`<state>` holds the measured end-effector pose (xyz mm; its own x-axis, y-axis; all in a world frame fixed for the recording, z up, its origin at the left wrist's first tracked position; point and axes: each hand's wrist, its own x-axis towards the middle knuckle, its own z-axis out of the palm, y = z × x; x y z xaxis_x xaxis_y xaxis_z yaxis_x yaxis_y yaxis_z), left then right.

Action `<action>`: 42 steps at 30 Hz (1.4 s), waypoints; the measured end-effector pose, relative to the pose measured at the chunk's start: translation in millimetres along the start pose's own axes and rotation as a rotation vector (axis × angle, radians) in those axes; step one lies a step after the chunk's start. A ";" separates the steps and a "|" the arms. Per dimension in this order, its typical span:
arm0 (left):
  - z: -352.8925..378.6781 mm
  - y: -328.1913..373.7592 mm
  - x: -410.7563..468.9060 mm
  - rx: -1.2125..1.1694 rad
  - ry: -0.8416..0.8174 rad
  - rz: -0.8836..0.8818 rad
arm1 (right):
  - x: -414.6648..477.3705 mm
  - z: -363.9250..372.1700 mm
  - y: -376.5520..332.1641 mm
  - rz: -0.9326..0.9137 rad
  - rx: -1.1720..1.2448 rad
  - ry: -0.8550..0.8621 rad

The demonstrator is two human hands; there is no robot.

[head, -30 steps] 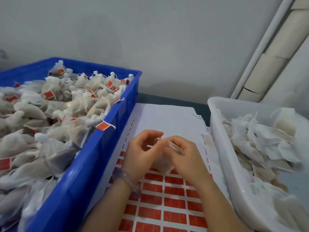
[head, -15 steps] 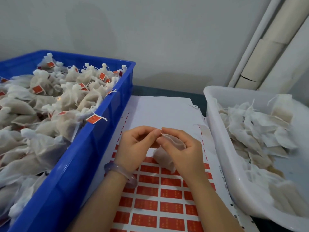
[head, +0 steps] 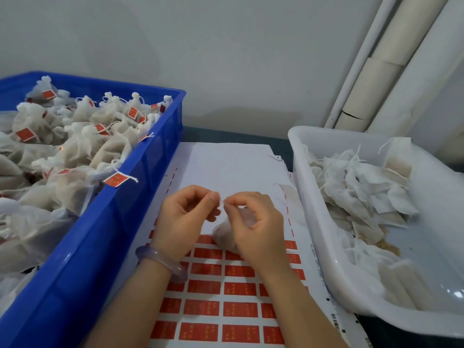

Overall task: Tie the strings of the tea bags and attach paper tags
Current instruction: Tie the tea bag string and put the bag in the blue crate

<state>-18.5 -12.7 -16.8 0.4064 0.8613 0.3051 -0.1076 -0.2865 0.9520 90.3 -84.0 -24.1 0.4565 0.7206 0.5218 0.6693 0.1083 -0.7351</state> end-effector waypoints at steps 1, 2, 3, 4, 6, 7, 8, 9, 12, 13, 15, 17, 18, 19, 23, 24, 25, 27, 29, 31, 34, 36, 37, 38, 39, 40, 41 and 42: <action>-1.0 0.3 0.7 -0.024 0.053 -0.011 | 0.5 -0.6 1.7 0.003 -0.020 -0.001; -2.2 0.0 2.0 -0.033 0.116 -0.014 | 1.9 -1.5 3.7 0.013 -0.042 -0.006; -2.9 0.6 3.1 -0.026 0.164 -0.005 | 3.9 -3.0 6.2 0.018 -0.068 -0.010; -2.6 1.5 3.5 -0.014 0.188 0.011 | 6.2 -4.6 9.1 0.019 -0.086 -0.009; -0.4 5.1 1.3 -0.011 0.185 0.035 | 9.1 -6.8 13.8 0.025 -0.085 0.001; 0.9 7.1 0.1 -0.020 0.175 0.041 | 9.8 -7.8 14.9 0.035 -0.080 0.002; 1.9 8.7 -0.8 -0.032 0.163 0.044 | 9.6 -7.9 15.0 0.044 -0.089 -0.005; 2.7 10.3 -1.5 -0.048 0.147 0.046 | 9.3 -7.8 14.6 0.043 -0.119 -0.015; 4.0 13.5 -2.0 -0.044 0.071 0.073 | 8.2 -5.5 8.4 -0.070 -0.290 0.009; 5.3 14.3 -2.5 -0.015 0.034 0.087 | 7.4 -3.4 5.2 -0.116 -0.336 0.031; 7.2 15.0 -4.1 0.046 -0.029 0.127 | 4.2 0.5 -1.6 -0.140 -0.323 0.069; 4.8 16.0 -5.2 -0.011 -0.023 0.154 | 0.2 1.2 -6.0 -0.055 -0.197 0.076; 2.7 16.3 -4.8 -0.075 0.005 0.164 | -0.6 0.5 -6.2 -0.003 -0.142 0.071; 0.5 16.2 -3.9 -0.143 0.037 0.166 | -0.4 -0.8 -6.0 0.038 -0.106 0.066; -2.1 10.5 0.8 -0.217 -0.025 0.048 | 1.7 -4.3 -11.2 0.069 0.027 0.104; -0.5 8.4 0.6 -0.173 -0.110 0.009 | 1.9 -4.4 -13.0 0.053 0.064 0.097; 1.8 7.2 -0.7 -0.132 -0.196 -0.018 | 1.2 -4.2 -14.1 0.035 0.094 0.083; 5.7 8.7 -4.1 -0.092 -0.291 -0.027 | 1.6 -5.9 -14.1 0.036 0.168 0.054; 6.2 10.7 -5.4 -0.077 -0.304 -0.018 | 3.4 -8.6 -12.2 0.134 0.328 -0.004; 4.0 10.1 -4.8 -0.023 -0.314 -0.025 | 5.6 -11.0 -10.5 0.266 0.489 -0.093; 2.9 9.2 -4.1 0.075 -0.318 -0.019 | 7.8 -11.6 -8.7 0.348 0.594 -0.126; 4.6 8.5 -3.8 0.093 -0.280 -0.020 | 7.2 -9.4 -8.9 0.373 0.651 -0.146; 5.3 7.6 -3.6 0.100 -0.250 -0.017 | 6.0 -7.7 -8.8 0.377 0.667 -0.160; 5.6 7.1 -3.5 0.113 -0.226 -0.008 | 5.2 -6.4 -8.7 0.378 0.676 -0.159; 5.7 6.8 -3.4 0.128 -0.213 0.008 | 5.0 -5.7 -8.7 0.379 0.682 -0.139; 5.5 7.2 -3.5 0.142 -0.208 0.026 | 5.6 -6.2 -8.8 0.383 0.693 -0.105; 5.2 7.8 -3.6 0.155 -0.207 0.042 | 6.7 -7.3 -8.2 0.389 0.714 -0.065; 5.2 8.4 -3.7 0.170 -0.209 0.052 | 8.2 -8.8 -7.8 0.399 0.750 -0.028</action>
<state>-16.2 -20.5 -10.0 0.5842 0.7434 0.3256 0.0132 -0.4098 0.9121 94.0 -84.9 -10.3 0.5546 0.8168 0.1591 -0.1085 0.2606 -0.9593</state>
